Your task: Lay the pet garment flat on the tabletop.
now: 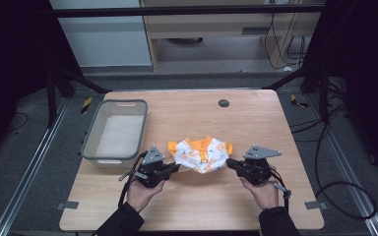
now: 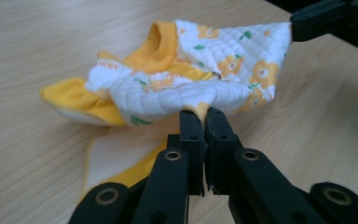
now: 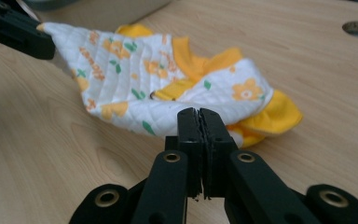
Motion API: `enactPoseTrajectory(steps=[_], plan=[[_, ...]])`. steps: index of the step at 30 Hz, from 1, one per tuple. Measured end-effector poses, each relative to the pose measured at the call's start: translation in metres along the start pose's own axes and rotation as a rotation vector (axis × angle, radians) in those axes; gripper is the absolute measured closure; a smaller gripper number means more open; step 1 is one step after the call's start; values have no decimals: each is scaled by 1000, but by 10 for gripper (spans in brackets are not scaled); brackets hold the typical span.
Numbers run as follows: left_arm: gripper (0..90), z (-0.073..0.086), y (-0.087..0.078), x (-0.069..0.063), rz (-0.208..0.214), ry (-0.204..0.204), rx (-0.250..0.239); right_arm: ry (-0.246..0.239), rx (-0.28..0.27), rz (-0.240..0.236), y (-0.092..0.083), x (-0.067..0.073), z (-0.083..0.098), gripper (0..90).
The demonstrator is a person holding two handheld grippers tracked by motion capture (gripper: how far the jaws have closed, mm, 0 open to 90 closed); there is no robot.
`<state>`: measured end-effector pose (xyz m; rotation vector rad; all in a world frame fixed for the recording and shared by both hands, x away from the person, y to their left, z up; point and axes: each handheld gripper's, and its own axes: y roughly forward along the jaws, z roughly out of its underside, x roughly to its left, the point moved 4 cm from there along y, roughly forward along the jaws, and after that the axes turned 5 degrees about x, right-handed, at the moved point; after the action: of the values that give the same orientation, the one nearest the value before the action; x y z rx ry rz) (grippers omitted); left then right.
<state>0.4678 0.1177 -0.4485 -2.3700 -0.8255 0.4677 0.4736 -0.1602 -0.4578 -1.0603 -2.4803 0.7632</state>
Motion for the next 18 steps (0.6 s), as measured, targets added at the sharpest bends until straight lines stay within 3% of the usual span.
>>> enactPoseTrajectory(steps=[4, 6, 8, 12, 16, 18], plan=[[867, -10, -9, -3, 27, -18, -29, 2, -47, -20, -10, 0, -11, 881], [867, -13, -10, -1, 32, -34, -34, 32, -70, -44, -12, -3, -19, 884], [867, -15, -11, 3, 45, -66, -44, 39, -69, -47, -12, -4, -20, 885], [867, -17, -20, 2, 62, -83, -62, 31, -67, -55, -18, -1, -27, 889], [867, -23, -31, -2, 59, -75, -98, 26, -110, -59, -36, 4, -37, 887], [866, -24, -29, -2, 29, -70, -92, 30, -109, -51, -36, 4, -39, 885]])
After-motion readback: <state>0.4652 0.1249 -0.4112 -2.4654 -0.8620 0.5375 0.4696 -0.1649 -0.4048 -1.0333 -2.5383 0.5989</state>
